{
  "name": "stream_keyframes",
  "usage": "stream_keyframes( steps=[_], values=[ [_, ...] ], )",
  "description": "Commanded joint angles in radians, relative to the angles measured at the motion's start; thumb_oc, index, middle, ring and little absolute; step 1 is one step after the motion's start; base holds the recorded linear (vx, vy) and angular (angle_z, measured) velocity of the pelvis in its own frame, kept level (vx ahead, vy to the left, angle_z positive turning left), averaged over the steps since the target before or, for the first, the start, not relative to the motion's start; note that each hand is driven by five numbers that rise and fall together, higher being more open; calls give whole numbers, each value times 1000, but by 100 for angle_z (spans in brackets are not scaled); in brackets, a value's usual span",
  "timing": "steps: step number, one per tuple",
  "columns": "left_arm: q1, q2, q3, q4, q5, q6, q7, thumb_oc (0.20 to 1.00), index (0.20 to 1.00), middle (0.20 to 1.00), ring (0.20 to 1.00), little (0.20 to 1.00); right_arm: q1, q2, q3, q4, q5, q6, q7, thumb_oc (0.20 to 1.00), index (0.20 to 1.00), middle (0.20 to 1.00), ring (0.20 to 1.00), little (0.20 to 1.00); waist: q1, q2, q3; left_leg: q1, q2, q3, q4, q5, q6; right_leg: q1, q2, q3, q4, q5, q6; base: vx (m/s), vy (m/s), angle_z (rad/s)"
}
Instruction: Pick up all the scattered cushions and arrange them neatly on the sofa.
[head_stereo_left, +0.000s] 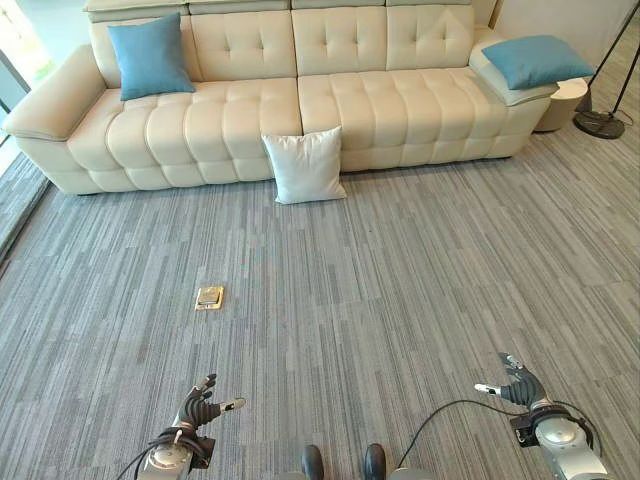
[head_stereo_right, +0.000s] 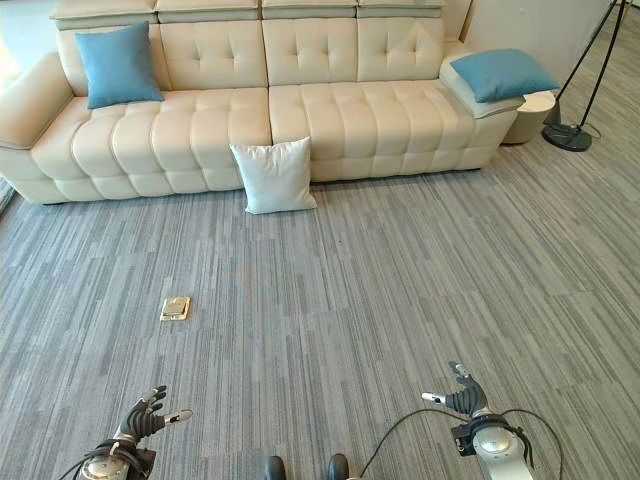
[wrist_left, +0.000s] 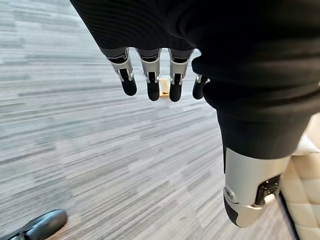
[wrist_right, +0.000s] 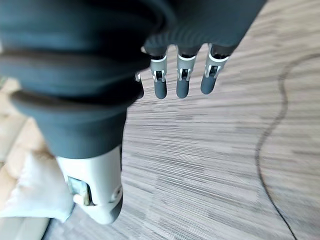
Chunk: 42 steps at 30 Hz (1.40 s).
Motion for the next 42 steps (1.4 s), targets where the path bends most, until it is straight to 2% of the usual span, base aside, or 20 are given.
stream_keyframes(
  steps=[1, 11, 22, 27, 29, 30, 31, 33, 34, 36, 37, 38, 39, 40, 41, 42],
  values=[
    [-20, 5, 32, 24, -2, -13, 5, 1000, 1000, 1000, 1000, 1000, -5, 1, -23, 8, 49, -9, -18, 1000, 1000, 1000, 1000, 1000, -2, -21, -13, 41, 44, -2, 12, -106, -77, -1, -48, 0, 17, -74, 86, 0, 0, 0],
    [-1, 1, 55, 6, -14, -7, 16, 1000, 1000, 1000, 1000, 1000, 7, 13, -37, -11, 63, -6, -25, 1000, 1000, 1000, 1000, 1000, 5, -28, -3, 18, 41, -5, 53, -125, -72, -5, -51, -4, 22, -76, 88, 24, 3, -1],
    [-12, 6, 72, -49, -51, -16, 55, 1000, 1000, 1000, 1000, 1000, -35, 4, -19, -62, 68, 2, -46, 1000, 1000, 1000, 1000, 1000, 34, -40, 26, -109, 19, -15, 196, -184, -48, -69, -80, 0, 81, -94, 96, 22, 45, 0],
    [-18, 16, 74, -70, -58, -24, 64, 1000, 1000, 1000, 1000, 1000, -57, 6, -5, -76, 67, 1, -50, 1000, 1000, 1000, 1000, 1000, 56, -40, 42, -143, -9, -33, 229, -217, -13, -129, -101, 21, 181, -114, 123, 90, 163, -15],
    [-25, 19, 71, -93, -60, -19, 63, 1000, 1000, 1000, 1000, 1000, -56, 10, -10, -101, 71, -3, -42, 1000, 1000, 1000, 1000, 1000, 50, -33, 54, -131, -28, -52, 230, -239, 12, -197, -110, 39, 337, -100, 137, 136, 155, -9],
    [-25, 19, 71, -93, -60, -19, 63, 1000, 1000, 1000, 1000, 1000, -56, 10, -10, -101, 71, -3, -42, 1000, 1000, 1000, 1000, 1000, 50, -33, 53, -132, -28, -52, 230, -239, 12, -198, -110, 39, 337, -100, 137, 114, 142, 8],
    [-40, 19, 65, -87, -55, -17, 69, 1000, 1000, 1000, 1000, 1000, -60, 12, -8, -119, 70, -6, -47, 1000, 1000, 1000, 1000, 1000, 38, -18, 73, -114, -31, -63, 231, -253, 24, -266, -102, 55, 468, -91, 137, 150, 123, 7],
    [-46, 14, 62, -85, -49, -18, 73, 1000, 1000, 1000, 1000, 1000, -60, 12, -3, -128, 67, -9, -47, 1000, 1000, 1000, 1000, 1000, 30, -10, 84, -90, -34, -69, 227, -263, 28, -300, -89, 61, 507, -94, 129, 215, 84, 1],
    [-50, 7, 61, -77, -57, -23, 77, 1000, 1000, 1000, 1000, 1000, -65, 5, 3, -140, 64, -11, -46, 1000, 1000, 1000, 1000, 1000, 17, -2, 94, -37, -41, -77, 205, -268, 24, -345, -79, 37, 479, -99, 112, 317, 1, 1],
    [-49, 4, 61, -78, -64, -26, 79, 1000, 1000, 1000, 1000, 1000, -68, 0, 8, -146, 62, -12, -47, 1000, 1000, 1000, 1000, 1000, 7, 2, 102, -4, -40, -78, 192, -276, 18, -356, -85, 6, 432, -92, 109, 355, -45, 13],
    [-51, 4, 56, -83, -70, -25, 80, 1000, 1000, 1000, 1000, 1000, -75, -10, 17, -159, 63, -12, -48, 1000, 1000, 1000, 1000, 1000, -10, 0, 107, 47, -41, -84, 172, -291, 8, -402, -94, -39, 311, -51, 122, 278, -78, 14],
    [-51, 4, 56, -83, -70, -25, 80, 1000, 1000, 1000, 1000, 1000, -75, -10, 17, -159, 63, -12, -48, 1000, 1000, 1000, 1000, 1000, -11, 1, 108, 48, -41, -85, 171, -291, 7, -400, -93, -40, 310, -50, 122, 585, -159, 13],
    [-56, 3, 51, -91, -66, -28, 80, 1000, 1000, 1000, 1000, 1000, -67, -14, 16, -168, 64, -11, -45, 1000, 1000, 1000, 1000, 1000, -39, -2, 111, 107, -43, -98, 153, -311, -8, -454, -93, -41, 209, -5, 143, 479, -126, 12],
    [-62, 4, 45, -96, -51, -25, 76, 1000, 1000, 1000, 1000, 1000, -57, -16, 11, -182, 63, -9, -40, 1000, 1000, 1000, 1000, 1000, -52, 2, 108, 135, -37, -105, 141, -320, -19, -469, -91, -45, 174, 9, 152, 663, -172, 23],
    [-67, 7, 35, -96, -26, -22, 77, 1000, 1000, 1000, 1000, 1000, -46, -21, 11, -185, 56, -7, -39, 1000, 1000, 1000, 1000, 1000, -71, 15, 112, 171, -25, -112, 132, -329, -27, -488, -84, -41, 172, 22, 157, 516, -169, 41],
    [-73, 15, 16, -115, -9, -25, 66, 1000, 1000, 1000, 1000, 1000, -27, -25, 5, -195, 54, -10, -32, 1000, 1000, 1000, 1000, 1000, -78, 14, 106, 190, -25, -123, 134, -330, -38, -476, -88, -30, 169, 26, 154, 353, -126, 63]
  ],
)
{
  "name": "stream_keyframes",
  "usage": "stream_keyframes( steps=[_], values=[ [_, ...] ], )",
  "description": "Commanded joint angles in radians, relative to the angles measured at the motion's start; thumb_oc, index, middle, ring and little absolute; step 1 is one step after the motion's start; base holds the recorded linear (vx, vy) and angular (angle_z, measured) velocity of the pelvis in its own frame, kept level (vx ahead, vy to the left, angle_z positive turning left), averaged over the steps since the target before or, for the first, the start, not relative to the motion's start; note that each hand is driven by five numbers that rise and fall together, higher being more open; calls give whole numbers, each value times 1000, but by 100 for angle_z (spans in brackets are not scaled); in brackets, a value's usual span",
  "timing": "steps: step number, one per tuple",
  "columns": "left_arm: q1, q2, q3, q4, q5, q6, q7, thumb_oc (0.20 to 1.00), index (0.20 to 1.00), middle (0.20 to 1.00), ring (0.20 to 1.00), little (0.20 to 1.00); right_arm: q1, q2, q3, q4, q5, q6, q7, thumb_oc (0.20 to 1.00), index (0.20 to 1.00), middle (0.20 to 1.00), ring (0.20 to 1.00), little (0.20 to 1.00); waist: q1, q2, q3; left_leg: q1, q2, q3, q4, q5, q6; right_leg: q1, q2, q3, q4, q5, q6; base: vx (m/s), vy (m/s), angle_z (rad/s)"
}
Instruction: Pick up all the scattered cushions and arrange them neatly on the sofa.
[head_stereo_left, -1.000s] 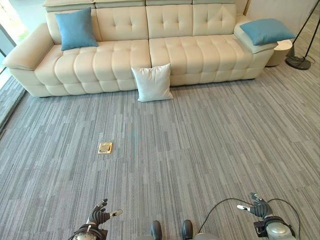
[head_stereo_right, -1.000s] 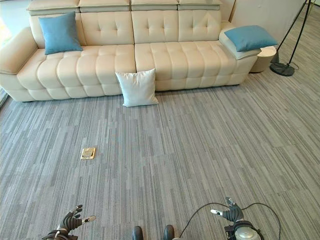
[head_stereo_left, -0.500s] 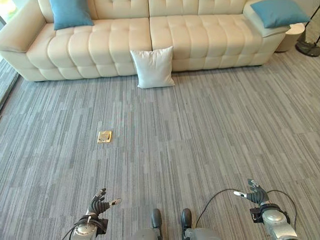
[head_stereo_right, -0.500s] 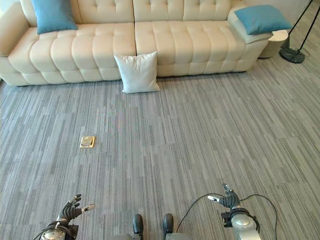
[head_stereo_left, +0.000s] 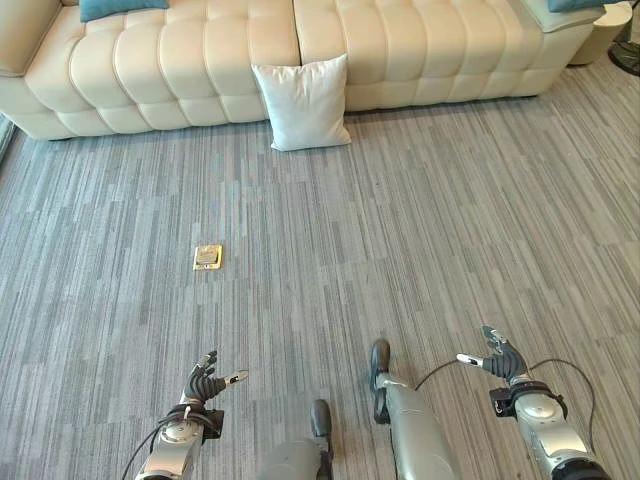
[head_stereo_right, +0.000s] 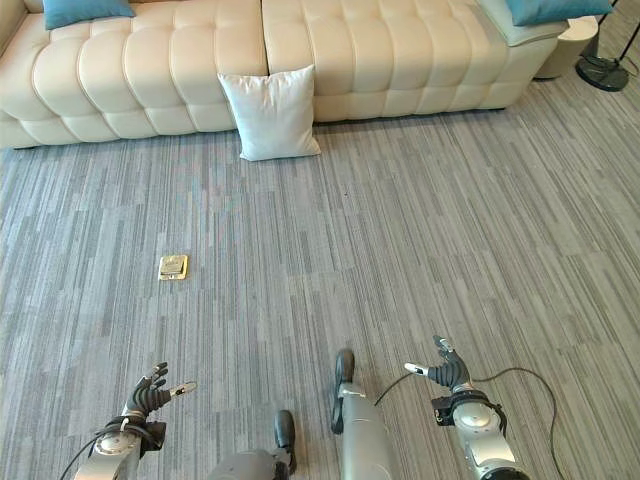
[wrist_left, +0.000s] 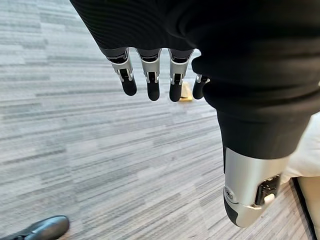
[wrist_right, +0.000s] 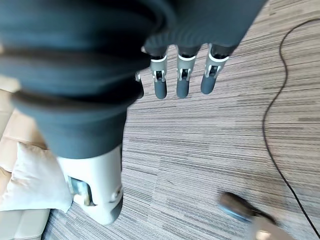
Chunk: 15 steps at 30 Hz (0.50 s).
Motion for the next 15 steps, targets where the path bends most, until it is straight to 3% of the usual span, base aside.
stream_keyframes(
  steps=[1, 2, 3, 5, 6, 9, 10, 11, 12, 13, 14, 15],
  values=[
    [20, 49, -16, -75, 29, -37, 2, 1000, 1000, 1000, 1000, 1000, 11, -51, -6, -29, 6, -27, -5, 1000, 1000, 1000, 1000, 1000, -40, 27, -39, 239, 31, -57, 5, -129, -95, 69, 26, -8, 9, 87, 23, 447, -276, 59],
    [17, 45, -35, -96, 36, -35, -15, 1000, 1000, 1000, 1000, 1000, 37, -47, -12, -30, 10, -22, 13, 1000, 1000, 1000, 1000, 1000, -58, 31, -48, 236, 56, -61, 60, -85, -136, 88, 27, -3, 48, 104, -6, 280, -196, 59],
    [17, 45, -35, -96, 36, -35, -15, 1000, 1000, 1000, 1000, 1000, 37, -47, -12, -30, 10, -22, 13, 1000, 1000, 1000, 1000, 1000, -58, 31, -48, 235, 55, -61, 60, -85, -136, 87, 26, -3, 48, 105, -6, 385, -327, 93],
    [4, 33, -56, -98, 25, -37, -24, 1000, 1000, 1000, 1000, 1000, 44, -52, -13, -2, 9, -27, 12, 1000, 1000, 1000, 1000, 1000, -67, 47, -52, 161, 113, -34, 237, 59, -197, 115, 41, -29, 76, 67, -47, 353, -344, 85],
    [-8, 33, -73, -105, 22, -35, -33, 1000, 1000, 1000, 1000, 1000, 34, -59, -9, -2, 11, -27, 8, 1000, 1000, 1000, 1000, 1000, -65, 46, -43, 62, 138, -8, 405, 136, -196, 142, 44, -33, 79, 30, -79, 315, -281, 30],
    [-25, 31, -84, -87, 18, -37, -28, 1000, 1000, 1000, 1000, 1000, 18, -63, -5, 23, 24, -29, -3, 1000, 1000, 1000, 1000, 1000, -57, 38, -37, 0, 163, 48, 495, 163, -185, 190, 58, -37, 75, -6, -107, 303, -184, -14],
    [-36, 28, -92, -76, 9, -36, -29, 1000, 1000, 1000, 1000, 1000, 5, -70, 2, 35, 26, -25, -6, 1000, 1000, 1000, 1000, 1000, -40, 24, -29, -75, 170, 107, 483, 98, -154, 238, 55, -29, 73, -39, -110, 330, -129, -30],
    [-37, 28, -93, -75, 9, -36, -29, 1000, 1000, 1000, 1000, 1000, 4, -70, 2, 35, 26, -25, -6, 1000, 1000, 1000, 1000, 1000, -39, 25, -28, -74, 171, 108, 485, 96, -154, 239, 56, -28, 74, -40, -110, 342, -84, 13],
    [-38, 26, -93, -71, 8, -36, -29, 1000, 1000, 1000, 1000, 1000, 1, -70, -1, 40, 30, -25, -7, 1000, 1000, 1000, 1000, 1000, -32, 17, -27, -113, 170, 125, 463, 75, -147, 262, 51, -23, 69, -49, -108, 369, -23, 3],
    [-32, 27, -94, -73, 12, -33, -30, 1000, 1000, 1000, 1000, 1000, 6, -67, -11, 52, 34, -23, -10, 1000, 1000, 1000, 1000, 1000, -21, 5, -26, -179, 171, 155, 364, 44, -134, 309, 40, -16, 63, -70, -96, 368, -24, 6],
    [-32, 27, -94, -73, 12, -33, -30, 1000, 1000, 1000, 1000, 1000, 6, -67, -11, 52, 34, -23, -10, 1000, 1000, 1000, 1000, 1000, -21, 5, -26, -179, 171, 155, 364, 44, -134, 309, 40, -16, 63, -70, -96, 502, 1, -18],
    [-28, 29, -91, -79, 18, -27, -33, 1000, 1000, 1000, 1000, 1000, 15, -59, -22, 63, 40, -21, -19, 1000, 1000, 1000, 1000, 1000, -7, 1, -26, -229, 181, 164, 221, 80, -139, 372, 44, -10, 44, -93, -92, 543, 11, 0]
  ],
)
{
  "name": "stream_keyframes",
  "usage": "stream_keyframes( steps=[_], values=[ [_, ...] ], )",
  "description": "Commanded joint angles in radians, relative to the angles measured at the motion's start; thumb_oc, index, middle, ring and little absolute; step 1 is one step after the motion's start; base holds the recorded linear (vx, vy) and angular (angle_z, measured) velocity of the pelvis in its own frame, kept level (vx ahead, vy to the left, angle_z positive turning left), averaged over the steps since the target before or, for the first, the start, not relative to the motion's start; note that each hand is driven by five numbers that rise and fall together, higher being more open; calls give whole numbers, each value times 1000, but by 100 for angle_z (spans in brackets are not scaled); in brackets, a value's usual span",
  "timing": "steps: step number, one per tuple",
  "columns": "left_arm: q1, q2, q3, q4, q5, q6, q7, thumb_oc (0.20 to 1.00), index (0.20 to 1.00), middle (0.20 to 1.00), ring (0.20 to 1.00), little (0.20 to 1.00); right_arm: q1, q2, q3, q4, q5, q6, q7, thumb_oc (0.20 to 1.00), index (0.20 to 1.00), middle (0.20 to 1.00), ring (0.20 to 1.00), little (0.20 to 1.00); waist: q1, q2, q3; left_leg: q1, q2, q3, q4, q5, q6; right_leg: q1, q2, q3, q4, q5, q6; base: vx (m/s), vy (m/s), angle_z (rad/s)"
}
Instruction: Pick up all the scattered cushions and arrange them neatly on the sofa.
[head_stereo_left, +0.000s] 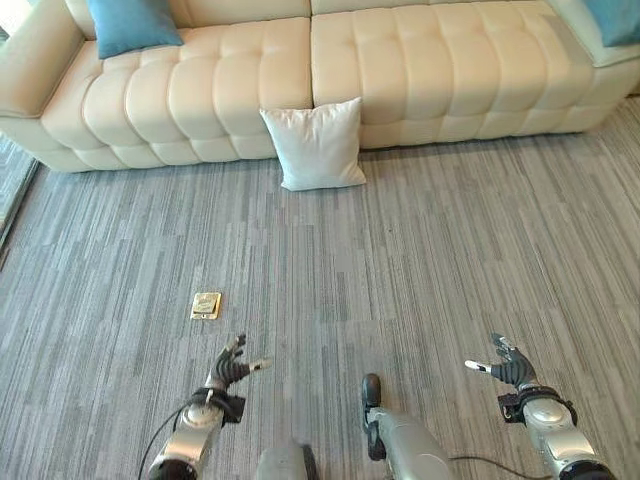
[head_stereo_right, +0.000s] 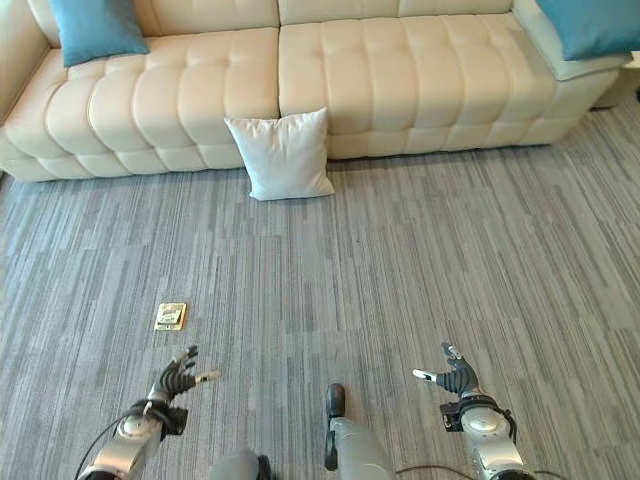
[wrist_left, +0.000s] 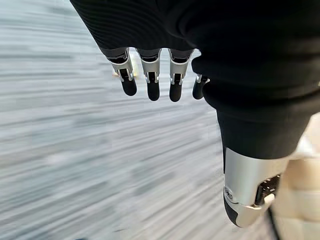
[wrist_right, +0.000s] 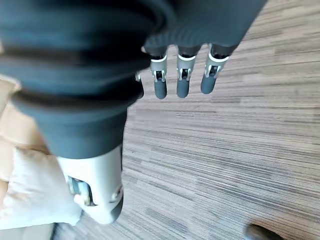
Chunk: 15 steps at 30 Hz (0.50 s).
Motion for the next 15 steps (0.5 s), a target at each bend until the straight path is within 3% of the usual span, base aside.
stream_keyframes(
  steps=[1, 2, 5, 10, 11, 12, 14, 15],
  values=[
    [18, 39, 3, -45, 24, -7, 11, 1000, 1000, 1000, 1000, 1000, 35, -30, -29, 16, 31, -20, -29, 1000, 1000, 1000, 1000, 1000, 16, 9, 15, -99, 38, -7, -224, 231, -3, 70, -16, 17, 70, -175, 149, 544, 11, -1],
    [18, 39, 3, -45, 24, -7, 11, 1000, 1000, 1000, 1000, 1000, 35, -29, -29, 16, 31, -20, -29, 1000, 1000, 1000, 1000, 1000, 16, 8, 16, -97, 37, -7, -227, 232, -3, 71, -17, 16, 70, -176, 149, 463, 20, 21],
    [26, 42, 12, -43, 32, 2, 16, 1000, 1000, 1000, 1000, 1000, 42, -12, -27, 33, 17, -13, -36, 1000, 1000, 1000, 1000, 1000, 42, 3, -3, -179, 34, -49, -385, 295, -16, 174, -1, 69, 52, -234, 160, 588, 126, 0],
    [59, 48, 29, -48, 44, 11, 2, 1000, 1000, 1000, 1000, 1000, 57, 7, -32, 12, -9, -9, -15, 1000, 1000, 1000, 1000, 1000, 70, -6, -36, -208, 39, -78, -312, 342, -9, 255, -15, 133, 83, -273, 176, 538, 213, -41],
    [61, 54, 33, -40, 50, 9, 3, 1000, 1000, 1000, 1000, 1000, 58, 15, -31, 6, -8, -9, -12, 1000, 1000, 1000, 1000, 1000, 77, -21, -42, -224, 29, -73, -252, 327, 1, 256, -43, 135, 118, -248, 192, 465, 271, -44],
    [54, 64, 29, -32, 57, 15, 0, 1000, 1000, 1000, 1000, 1000, 54, 36, -16, -7, -16, -8, -2, 1000, 1000, 1000, 1000, 1000, 84, -51, -45, -193, 3, -55, -198, 275, 30, 218, -87, 146, 230, -151, 223, 570, 355, -31],
    [48, 81, 32, -42, 57, 16, 7, 1000, 1000, 1000, 1000, 1000, 39, 44, 2, -30, -16, -12, 1, 1000, 1000, 1000, 1000, 1000, 79, -61, -29, -144, -9, -35, -199, 229, 67, 129, -118, 159, 421, 17, 230, 413, 306, -26],
    [46, 87, 31, -45, 58, 14, 13, 1000, 1000, 1000, 1000, 1000, 31, 49, 10, -41, -17, -16, -3, 1000, 1000, 1000, 1000, 1000, 80, -56, -22, -112, -12, -20, -204, 204, 83, 95, -133, 147, 468, 52, 237, 337, 272, -32]
  ],
)
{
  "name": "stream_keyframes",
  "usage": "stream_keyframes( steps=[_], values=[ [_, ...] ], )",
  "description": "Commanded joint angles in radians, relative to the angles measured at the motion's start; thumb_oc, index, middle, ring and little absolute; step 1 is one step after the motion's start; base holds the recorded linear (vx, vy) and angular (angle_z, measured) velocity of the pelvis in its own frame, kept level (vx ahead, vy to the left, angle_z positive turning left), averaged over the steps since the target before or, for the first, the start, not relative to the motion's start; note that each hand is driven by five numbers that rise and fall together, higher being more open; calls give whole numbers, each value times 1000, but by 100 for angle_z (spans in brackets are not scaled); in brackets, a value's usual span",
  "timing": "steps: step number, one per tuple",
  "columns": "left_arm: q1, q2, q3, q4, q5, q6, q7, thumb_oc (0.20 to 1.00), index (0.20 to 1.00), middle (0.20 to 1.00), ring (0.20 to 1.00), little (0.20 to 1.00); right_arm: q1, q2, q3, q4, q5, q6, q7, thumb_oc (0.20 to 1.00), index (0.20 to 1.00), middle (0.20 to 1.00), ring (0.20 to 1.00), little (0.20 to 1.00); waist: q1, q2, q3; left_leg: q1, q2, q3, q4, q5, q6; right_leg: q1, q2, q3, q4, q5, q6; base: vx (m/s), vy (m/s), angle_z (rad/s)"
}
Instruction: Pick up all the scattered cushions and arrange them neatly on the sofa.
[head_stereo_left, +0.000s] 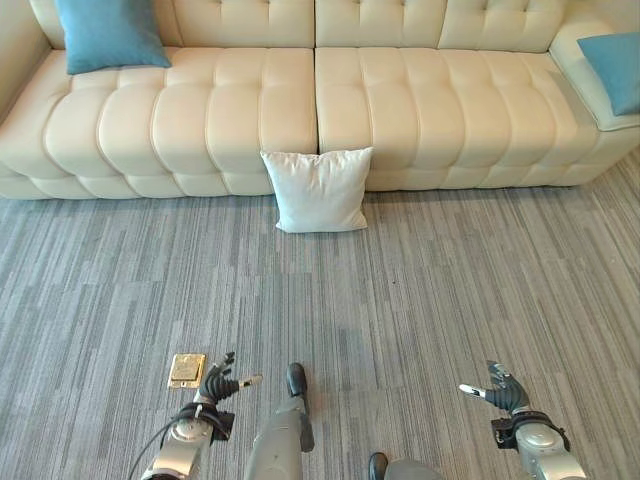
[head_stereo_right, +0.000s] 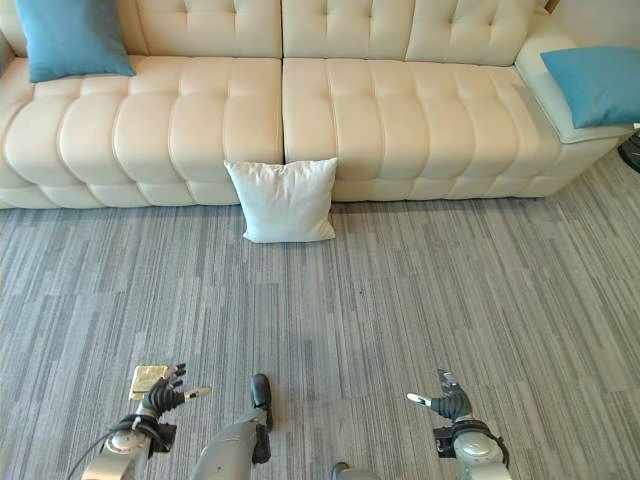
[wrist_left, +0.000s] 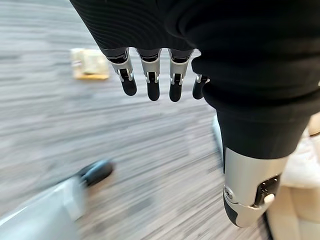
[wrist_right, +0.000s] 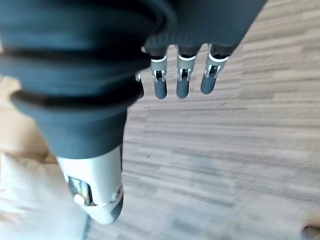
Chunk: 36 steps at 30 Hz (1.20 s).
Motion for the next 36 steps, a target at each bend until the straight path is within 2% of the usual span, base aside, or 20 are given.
stream_keyframes(
  steps=[1, 5, 6, 7, 9, 10, 15, 17, 18, 19, 20, 21, 22, 23, 25, 26, 29, 30, 32, 36],
  values=[
    [15, 50, 14, -53, 36, -26, 20, 1000, 1000, 1000, 1000, 1000, -51, -34, 20, -44, -15, -23, -1, 1000, 1000, 1000, 1000, 1000, 20, 1, 4, 24, 46, -2, 34, -101, -80, -100, -45, 1, 122, 313, 36, 213, 175, -22],
    [7, 42, 16, -36, 32, -28, 27, 1000, 1000, 1000, 1000, 1000, -63, -32, 34, -41, -17, -21, 6, 1000, 1000, 1000, 1000, 1000, -10, 24, 22, 138, 26, -3, -18, -132, -72, -209, -18, -56, 85, 231, 16, 434, 179, -22],
    [7, 35, 20, -28, 26, -28, 25, 1000, 1000, 1000, 1000, 1000, -65, -36, 30, -42, -13, -17, 4, 1000, 1000, 1000, 1000, 1000, -29, 28, 24, 199, 7, -7, -39, -169, -75, -245, -4, -96, -53, 188, 17, 309, 41, -1],
    [7, 35, 20, -28, 26, -28, 25, 1000, 1000, 1000, 1000, 1000, -64, -36, 30, -42, -13, -17, 4, 1000, 1000, 1000, 1000, 1000, -30, 29, 27, 201, 7, -8, -39, -170, -75, -241, -3, -97, -54, 187, 17, 457, 50, 11],
    [5, 14, 25, -10, 25, -27, 26, 1000, 1000, 1000, 1000, 1000, -70, -45, 30, -32, -9, -12, 4, 1000, 1000, 1000, 1000, 1000, -59, 25, 33, 281, -31, -35, -47, -227, -78, -288, 20, -95, -284, 220, 44, 546, -1, 12],
    [4, 8, 31, -5, 21, -28, 29, 1000, 1000, 1000, 1000, 1000, -72, -45, 30, -29, -13, -11, 4, 1000, 1000, 1000, 1000, 1000, -68, 23, 32, 302, -39, -42, -50, -238, -81, -317, 16, -87, -325, 242, 54, 487, -12, 8],
    [6, -9, 40, -3, 28, -31, 34, 1000, 1000, 1000, 1000, 1000, -67, -54, 35, -31, -33, -10, 8, 1000, 1000, 1000, 1000, 1000, -86, 29, 29, 403, -44, -63, -60, -305, -96, -376, -4, -145, -403, 282, 72, 456, -110, 7],
    [16, -16, 33, -9, 27, -33, 26, 1000, 1000, 1000, 1000, 1000, -47, -56, 29, -33, -28, -7, 14, 1000, 1000, 1000, 1000, 1000, -94, 31, 14, 446, -44, -89, -52, -328, -107, -343, -7, -124, -393, 300, 66, 598, -238, 18],
    [22, -26, 26, -9, 24, -36, 25, 1000, 1000, 1000, 1000, 1000, -31, -69, 17, -46, -23, -9, 19, 1000, 1000, 1000, 1000, 1000, -113, 45, -3, 459, -12, -100, 15, -295, -140, -325, 19, -99, -342, 301, 41, 342, -203, 32],
    [22, -25, 26, -9, 24, -36, 25, 1000, 1000, 1000, 1000, 1000, -31, -69, 17, -46, -23, -9, 19, 1000, 1000, 1000, 1000, 1000, -114, 42, -5, 456, -15, -102, 14, -292, -140, -327, 17, -99, -344, 303, 41, 487, -288, 84],
    [24, -29, 21, -9, 21, -35, 23, 1000, 1000, 1000, 1000, 1000, -24, -70, 13, -49, -22, -7, 18, 1000, 1000, 1000, 1000, 1000, -115, 48, -9, 442, 3, -98, 71, -253, -155, -309, 27, -96, -333, 293, 27, 347, -368, 76],
    [14, -32, 8, -14, 17, -34, 21, 1000, 1000, 1000, 1000, 1000, -17, -88, 5, -62, -12, -15, 7, 1000, 1000, 1000, 1000, 1000, -109, 43, 4, 319, 61, -97, 371, -96, -189, -257, 42, -104, -325, 257, -29, 347, -368, 63],
    [14, -31, 8, -14, 17, -34, 21, 1000, 1000, 1000, 1000, 1000, -18, -87, 5, -62, -12, -14, 7, 1000, 1000, 1000, 1000, 1000, -111, 41, 1, 314, 58, -99, 372, -94, -189, -260, 39, -105, -326, 259, -29, 416, -497, 9],
    [10, -34, 0, -15, 2, -34, 22, 1000, 1000, 1000, 1000, 1000, -19, -97, 0, -63, 1, -12, -3, 1000, 1000, 1000, 1000, 1000, -98, 29, 7, 240, 96, -62, 501, -65, -182, -203, 54, -107, -335, 219, -62, 304, -288, -14],
    [3, -37, -3, -7, 0, -32, 23, 1000, 1000, 1000, 1000, 1000, -26, -103, 1, -50, 4, -10, -9, 1000, 1000, 1000, 1000, 1000, -85, 23, 11, 191, 90, -42, 516, -103, -170, -177, 54, -106, -340, 203, -67, 332, -219, -25],
    [0, -44, -10, 5, 0, -30, 20, 1000, 1000, 1000, 1000, 1000, -34, -104, 0, -41, 6, -5, -12, 1000, 1000, 1000, 1000, 1000, -65, 16, 11, 112, 69, -10, 448, -146, -153, -124, 50, -102, -353, 181, -60, 371, -85, -22],
    [11, -44, -8, 6, 9, -29, 19, 1000, 1000, 1000, 1000, 1000, -34, -107, -1, -34, 3, -5, -14, 1000, 1000, 1000, 1000, 1000, -52, 22, 10, 86, 72, 22, 316, -155, -148, -90, 50, -102, -353, 155, -49, 312, -7, -32],
    [28, -46, 4, -1, 3, -27, 22, 1000, 1000, 1000, 1000, 1000, -37, -105, 0, -25, -3, -5, -22, 1000, 1000, 1000, 1000, 1000, -34, 32, 9, 63, 78, 28, 164, -120, -157, -55, 57, -100, -350, 132, -42, 455, 85, -22],
    [38, -49, 17, 5, 1, -23, 27, 1000, 1000, 1000, 1000, 1000, -38, -104, 4, -16, -13, -2, -25, 1000, 1000, 1000, 1000, 1000, -16, 49, 9, 51, 100, 2, 37, -35, -186, -20, 75, -96, -347, 107, -38, 406, 104, -19],
    [56, -52, 31, 31, 7, -14, 28, 1000, 1000, 1000, 1000, 1000, -16, -100, -8, 2, -31, 12, -23, 1000, 1000, 1000, 1000, 1000, -15, 57, -1, 46, 151, 6, -12, 18, -206, 34, 63, -92, -336, 68, -27, 286, 128, -35]
  ],
)
